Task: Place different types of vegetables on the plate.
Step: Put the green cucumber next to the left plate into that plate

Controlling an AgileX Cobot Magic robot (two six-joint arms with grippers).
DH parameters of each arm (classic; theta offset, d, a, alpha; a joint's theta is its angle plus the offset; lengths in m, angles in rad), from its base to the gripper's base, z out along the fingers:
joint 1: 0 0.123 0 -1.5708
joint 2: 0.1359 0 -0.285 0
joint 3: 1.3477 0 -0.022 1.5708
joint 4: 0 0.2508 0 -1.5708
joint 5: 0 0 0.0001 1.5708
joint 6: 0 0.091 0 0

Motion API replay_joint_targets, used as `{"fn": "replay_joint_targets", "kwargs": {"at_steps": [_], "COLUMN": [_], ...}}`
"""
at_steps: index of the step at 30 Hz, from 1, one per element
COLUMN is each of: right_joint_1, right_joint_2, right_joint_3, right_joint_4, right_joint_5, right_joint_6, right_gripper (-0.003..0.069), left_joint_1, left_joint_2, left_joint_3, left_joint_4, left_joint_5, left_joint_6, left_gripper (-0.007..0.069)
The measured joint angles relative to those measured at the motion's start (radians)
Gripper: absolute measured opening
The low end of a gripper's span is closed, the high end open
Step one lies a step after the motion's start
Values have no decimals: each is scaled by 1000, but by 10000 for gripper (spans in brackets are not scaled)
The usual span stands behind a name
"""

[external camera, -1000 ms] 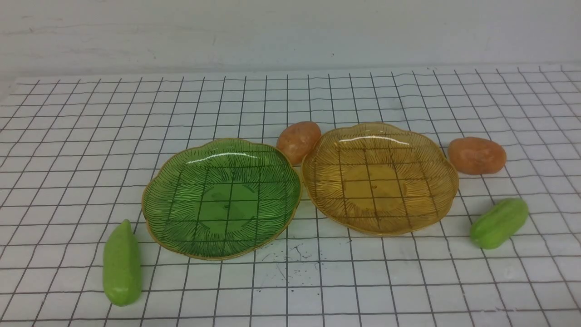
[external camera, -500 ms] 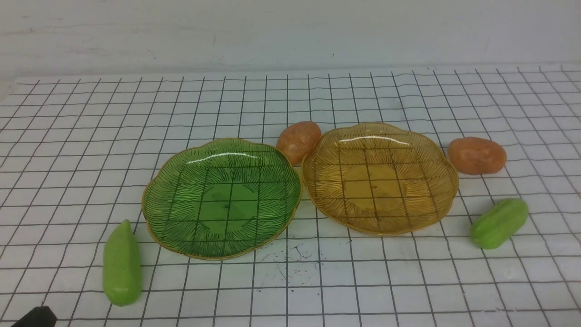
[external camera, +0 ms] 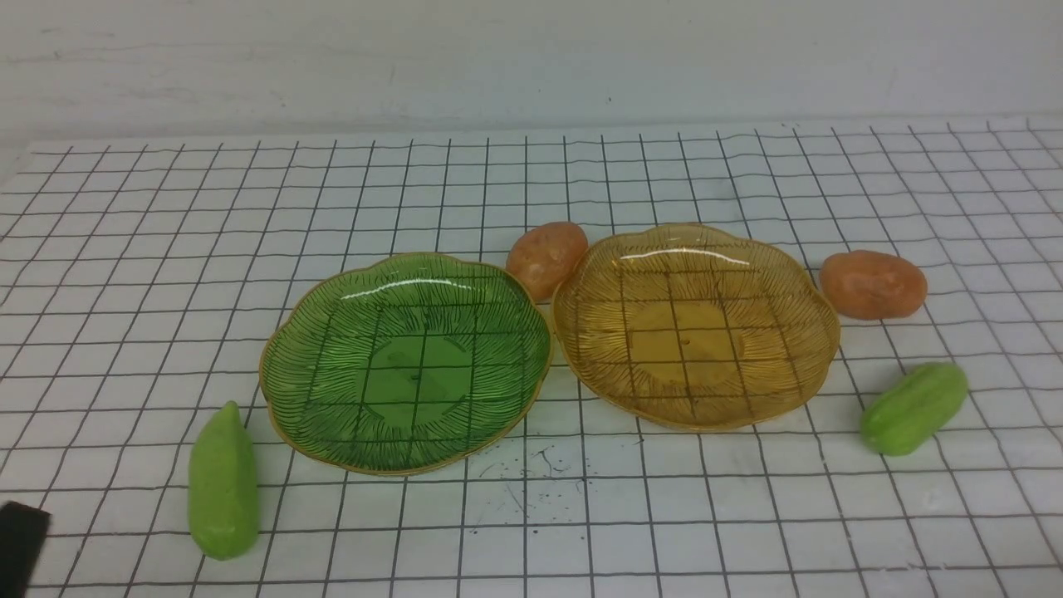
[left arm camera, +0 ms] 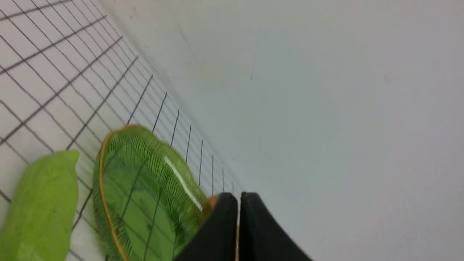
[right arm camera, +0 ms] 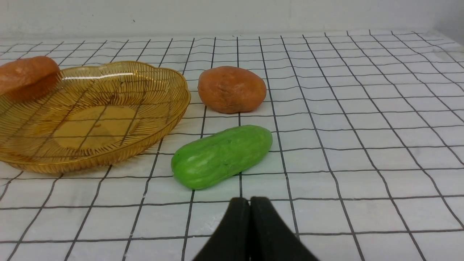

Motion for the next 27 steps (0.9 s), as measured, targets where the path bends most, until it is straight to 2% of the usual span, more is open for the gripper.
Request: {"fn": "replay_joint_targets", "kwargs": {"at_steps": [4, 6, 8, 10, 12, 13, 16, 17, 19, 20, 23, 27], "right_joint_1": [0, 0, 0, 0, 0, 0, 0, 0, 0, 0, 0, 0], "right_joint_2": [0, 0, 0, 0, 0, 0, 0, 0, 0, 0, 0, 0], "right_joint_3": [7, 7, 7, 7, 7, 7, 7, 7, 7, 7, 7, -1], "right_joint_4": [90, 211, 323, 441, 481, 550, 626, 640, 651, 657, 658, 651], "right_joint_5": [-75, -177, -247, -306, -333, -362, -393, -397, -405, -421, -452, -435], "right_joint_6": [35, 81, 127, 173, 185, 200, 206, 206, 207, 210, 210, 210], "right_gripper": [-15, -15, -15, -15, -15, -15, -15, -15, -15, -15, -15, -15], "left_joint_1": [0, 0, 0, 0, 0, 0, 0, 0, 0, 0, 0, 0], "left_joint_2": [0, 0, 0, 15, 40, 89, 200, 273, 331, 443, 598, 837], "left_joint_3": [-10, -78, -169, -285, -336, -410, -511, -555, -583, -621, -648, -649], "left_joint_4": [-49, -40, 26, 157, 237, 324, 386, 404, 415, 447, 510, 684], "left_joint_5": [-167, -203, -204, -173, -149, -97, 33, 124, 198, 343, 533, 766], "left_joint_6": [0, 5, 33, 100, 139, 197, 252, 262, 265, 268, 262, 225], "left_gripper": [-8, -8, -8, -8, -8, -8, -8, -8, -8, -8, -8, -8]}}
